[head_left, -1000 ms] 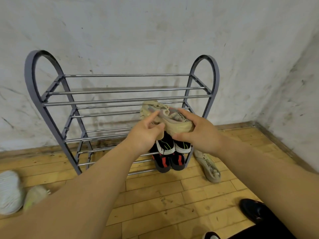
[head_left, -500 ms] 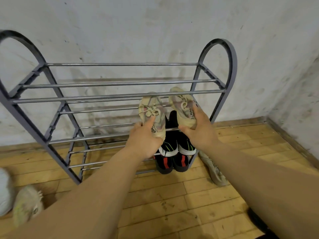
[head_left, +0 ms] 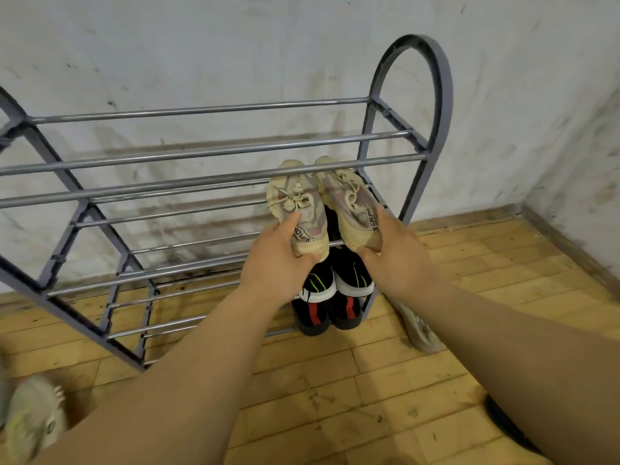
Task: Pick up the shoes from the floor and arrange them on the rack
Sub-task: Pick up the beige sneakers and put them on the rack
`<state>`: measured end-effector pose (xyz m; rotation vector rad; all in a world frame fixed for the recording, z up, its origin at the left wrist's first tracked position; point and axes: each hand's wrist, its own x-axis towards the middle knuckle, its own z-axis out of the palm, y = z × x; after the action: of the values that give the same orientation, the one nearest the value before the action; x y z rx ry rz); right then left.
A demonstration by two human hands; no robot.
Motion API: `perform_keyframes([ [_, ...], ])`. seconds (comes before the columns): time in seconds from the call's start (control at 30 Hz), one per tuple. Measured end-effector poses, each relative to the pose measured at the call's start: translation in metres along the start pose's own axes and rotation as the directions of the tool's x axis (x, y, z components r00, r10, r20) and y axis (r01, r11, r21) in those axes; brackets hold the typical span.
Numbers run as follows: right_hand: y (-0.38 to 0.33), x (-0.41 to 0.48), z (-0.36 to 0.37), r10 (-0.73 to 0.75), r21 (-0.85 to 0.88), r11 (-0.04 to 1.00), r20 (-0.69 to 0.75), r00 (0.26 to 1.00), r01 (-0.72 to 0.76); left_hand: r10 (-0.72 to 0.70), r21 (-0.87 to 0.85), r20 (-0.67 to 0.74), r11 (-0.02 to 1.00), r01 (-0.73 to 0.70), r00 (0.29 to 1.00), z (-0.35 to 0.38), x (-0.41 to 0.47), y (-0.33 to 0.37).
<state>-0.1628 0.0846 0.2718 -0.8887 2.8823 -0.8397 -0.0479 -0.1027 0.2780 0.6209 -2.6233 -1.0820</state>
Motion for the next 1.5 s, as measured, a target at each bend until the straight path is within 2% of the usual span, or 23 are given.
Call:
perform_keyframes([
  [0.17,0.006,0.000,0.003,0.006,-0.032,0.999,-0.093,0.996,-0.009,0.010,-0.048,-0.017,0.999,-0.010,1.000,0.021,0.009,0.006],
  [0.37,0.006,-0.001,0.002,-0.032,-0.008,0.999,-0.161,0.986,0.031,0.041,-0.024,0.008,0.999,-0.041,0.999,0.032,0.014,0.012],
  [0.7,-0.003,-0.003,-0.004,-0.036,-0.062,0.998,-0.124,0.992,0.029,0.072,0.016,-0.058,0.997,-0.071,0.996,0.037,0.014,0.009],
  [0.83,-0.003,-0.003,-0.007,0.012,-0.040,0.999,-0.106,0.994,-0.016,0.071,0.038,-0.062,0.997,-0.069,0.996,0.038,0.010,0.011],
  [1.0,-0.005,-0.005,-0.019,-0.001,-0.033,0.999,-0.032,0.999,0.000,0.085,0.072,-0.005,0.994,-0.084,0.996,0.031,0.007,0.010],
  [1.1,-0.007,-0.014,-0.030,-0.048,-0.090,0.995,0.018,0.999,0.050,0.112,0.122,0.026,0.986,-0.115,0.993,0.016,-0.008,0.009],
  [1.27,-0.021,-0.037,-0.046,-0.109,-0.084,0.989,0.139,0.984,0.122,0.102,0.233,0.207,0.961,-0.150,0.973,-0.023,-0.049,-0.001],
  [1.37,-0.049,-0.058,-0.042,-0.178,-0.103,0.967,0.371,0.911,0.231,0.073,0.325,0.299,0.930,-0.173,0.952,-0.056,-0.085,-0.009],
  [1.5,-0.088,-0.087,-0.028,-0.228,-0.064,0.934,0.649,0.726,0.351,-0.047,0.435,0.425,0.886,-0.158,0.904,-0.100,-0.139,-0.036],
])
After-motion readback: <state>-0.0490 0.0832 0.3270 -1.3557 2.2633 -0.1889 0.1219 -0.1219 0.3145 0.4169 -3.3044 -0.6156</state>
